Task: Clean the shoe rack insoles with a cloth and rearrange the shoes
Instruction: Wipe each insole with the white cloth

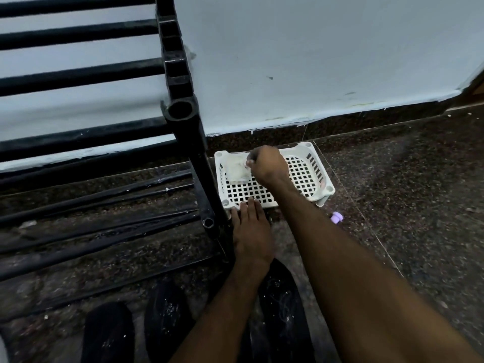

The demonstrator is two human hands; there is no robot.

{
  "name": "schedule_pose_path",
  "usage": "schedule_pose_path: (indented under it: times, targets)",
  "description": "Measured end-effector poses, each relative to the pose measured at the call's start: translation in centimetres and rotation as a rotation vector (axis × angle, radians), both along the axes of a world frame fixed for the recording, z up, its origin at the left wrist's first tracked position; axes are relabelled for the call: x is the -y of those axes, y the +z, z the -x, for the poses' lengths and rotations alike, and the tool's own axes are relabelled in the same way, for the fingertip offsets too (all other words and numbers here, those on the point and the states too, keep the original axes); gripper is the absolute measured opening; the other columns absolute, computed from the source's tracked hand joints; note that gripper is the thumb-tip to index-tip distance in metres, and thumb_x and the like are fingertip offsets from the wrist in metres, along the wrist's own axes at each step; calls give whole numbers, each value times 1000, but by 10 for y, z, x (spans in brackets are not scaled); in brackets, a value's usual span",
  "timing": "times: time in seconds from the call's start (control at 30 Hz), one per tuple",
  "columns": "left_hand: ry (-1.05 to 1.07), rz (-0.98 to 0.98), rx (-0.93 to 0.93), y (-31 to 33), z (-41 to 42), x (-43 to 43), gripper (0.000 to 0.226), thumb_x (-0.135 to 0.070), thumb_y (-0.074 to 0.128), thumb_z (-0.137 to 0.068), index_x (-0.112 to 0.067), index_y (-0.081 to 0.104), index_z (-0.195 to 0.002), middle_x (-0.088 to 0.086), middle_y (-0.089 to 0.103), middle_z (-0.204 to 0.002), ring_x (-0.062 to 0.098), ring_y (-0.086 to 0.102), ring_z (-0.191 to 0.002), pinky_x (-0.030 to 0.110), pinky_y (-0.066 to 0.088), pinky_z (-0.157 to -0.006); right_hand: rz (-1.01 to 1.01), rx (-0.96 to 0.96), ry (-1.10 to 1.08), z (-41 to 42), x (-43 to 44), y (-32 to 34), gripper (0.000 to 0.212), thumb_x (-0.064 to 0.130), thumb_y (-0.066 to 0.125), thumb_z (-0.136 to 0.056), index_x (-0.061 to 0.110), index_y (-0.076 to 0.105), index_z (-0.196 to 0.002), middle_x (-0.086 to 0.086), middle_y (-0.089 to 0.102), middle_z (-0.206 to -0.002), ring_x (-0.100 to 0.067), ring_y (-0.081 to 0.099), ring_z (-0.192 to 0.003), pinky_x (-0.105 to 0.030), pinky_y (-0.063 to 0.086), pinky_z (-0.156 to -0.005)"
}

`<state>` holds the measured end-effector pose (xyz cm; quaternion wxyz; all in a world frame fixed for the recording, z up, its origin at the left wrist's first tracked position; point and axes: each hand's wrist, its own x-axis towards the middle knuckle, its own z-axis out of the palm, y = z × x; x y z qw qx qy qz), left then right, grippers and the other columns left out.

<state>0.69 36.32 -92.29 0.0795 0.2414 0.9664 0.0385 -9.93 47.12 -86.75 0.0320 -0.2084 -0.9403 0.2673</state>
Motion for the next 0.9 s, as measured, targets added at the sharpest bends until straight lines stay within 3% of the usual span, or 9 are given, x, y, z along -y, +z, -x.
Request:
schedule_pose_path:
  times: [0.2, 0.37, 0.5, 0.63, 0.77, 0.83, 0.9]
  targets:
    - [-23, -9, -51, -13, 1, 0, 65, -29, 35, -102, -1, 8, -155, 21, 9, -162, 38, 8, -150, 55, -7, -118, -165, 84, 74, 26, 6, -20, 28, 34, 71, -86, 17, 69, -108, -6, 64, -116, -27, 59, -112, -40, 52, -92]
    - [2, 10, -139, -15, 1, 1, 64, -39, 55, -93, -8, 42, -148, 16, 39, -154, 35, 38, -141, 54, 13, -118, -449, -12, 107, 29, 17, -29, 35, 36, 68, -87, 17, 61, -115, -8, 51, -124, -28, 48, -116, -44, 44, -89]
    - [-51, 21, -119, -20, 1, 1, 64, -36, 44, -100, -5, 27, -153, 20, 24, -160, 37, 22, -147, 53, -5, -115, -444, 44, 121, 33, 20, -29, 27, 26, 65, -90, 19, 65, -116, -6, 49, -126, -27, 45, -118, -46, 44, -92]
    - [-5, 23, -113, -14, 1, -1, 64, -42, 62, -88, -10, 52, -142, 13, 48, -148, 31, 46, -136, 50, 21, -116, -393, -9, 124, 32, 24, -28, 21, 14, 59, -90, 21, 70, -107, -3, 55, -117, -26, 49, -113, -45, 44, -91]
    - [-25, -36, -85, -19, 2, -1, 63, -29, 36, -104, -3, 12, -156, 18, 10, -163, 36, 9, -150, 48, -18, -113, -263, -77, 56, 28, 27, -28, 12, 17, 60, -91, 21, 69, -97, -1, 63, -107, -26, 54, -108, -45, 46, -91]
    - [-7, -38, -98, -17, 2, -1, 63, -29, 34, -105, -4, 7, -156, 18, 6, -164, 36, 5, -151, 45, -28, -103, -84, -147, -35, 27, 25, -24, 6, 18, 59, -91, 21, 64, -94, -2, 68, -97, -27, 60, -99, -43, 48, -88]
    - [5, -76, -95, -17, 2, -1, 63, -28, 35, -104, -4, 9, -156, 19, 7, -163, 35, 6, -151, 46, -27, -103, -1, -226, -98, 26, 21, -19, 5, 19, 59, -92, 20, 60, -97, -4, 69, -92, -27, 64, -87, -37, 51, -78]
